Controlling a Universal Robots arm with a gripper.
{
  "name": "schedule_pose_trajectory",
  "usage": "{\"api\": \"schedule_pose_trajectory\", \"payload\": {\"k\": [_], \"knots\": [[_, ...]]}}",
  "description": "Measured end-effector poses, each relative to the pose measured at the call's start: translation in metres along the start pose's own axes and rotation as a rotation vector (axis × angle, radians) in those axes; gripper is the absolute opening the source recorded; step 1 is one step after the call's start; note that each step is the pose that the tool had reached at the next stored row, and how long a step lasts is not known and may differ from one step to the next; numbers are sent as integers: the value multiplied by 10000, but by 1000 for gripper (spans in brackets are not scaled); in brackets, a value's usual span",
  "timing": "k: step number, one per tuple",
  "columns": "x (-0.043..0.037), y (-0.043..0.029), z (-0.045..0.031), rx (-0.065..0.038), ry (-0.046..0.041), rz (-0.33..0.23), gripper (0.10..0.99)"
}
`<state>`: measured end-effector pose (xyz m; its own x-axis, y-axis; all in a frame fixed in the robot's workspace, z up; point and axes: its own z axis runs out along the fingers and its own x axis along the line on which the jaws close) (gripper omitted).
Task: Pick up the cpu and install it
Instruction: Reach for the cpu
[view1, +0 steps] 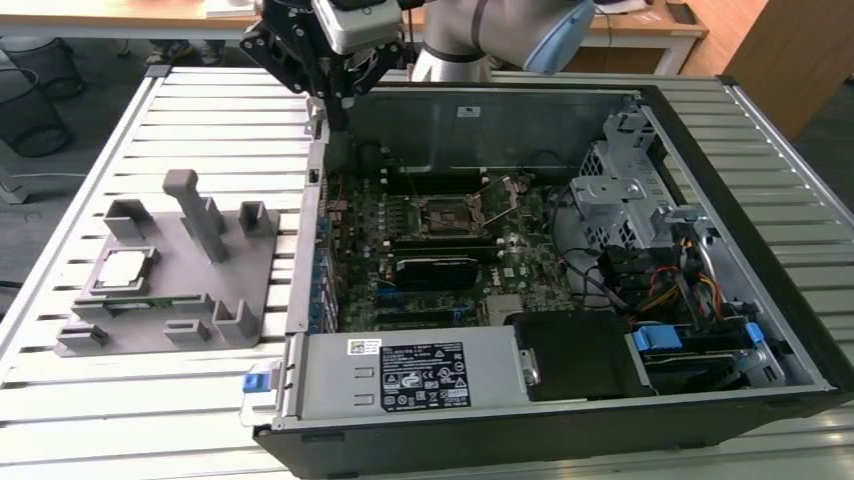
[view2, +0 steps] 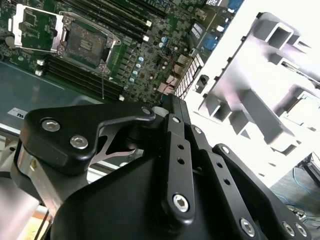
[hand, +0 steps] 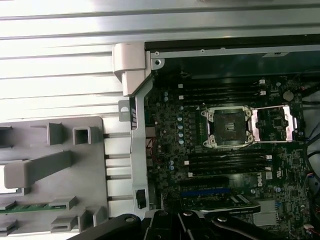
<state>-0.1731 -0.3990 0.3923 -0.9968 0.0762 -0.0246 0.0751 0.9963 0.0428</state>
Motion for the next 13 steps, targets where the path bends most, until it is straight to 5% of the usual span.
{"api": "schedule_pose_trajectory", "payload": {"k": [13], "knots": [[213, -17, 26, 1, 24, 1, 106]]}}
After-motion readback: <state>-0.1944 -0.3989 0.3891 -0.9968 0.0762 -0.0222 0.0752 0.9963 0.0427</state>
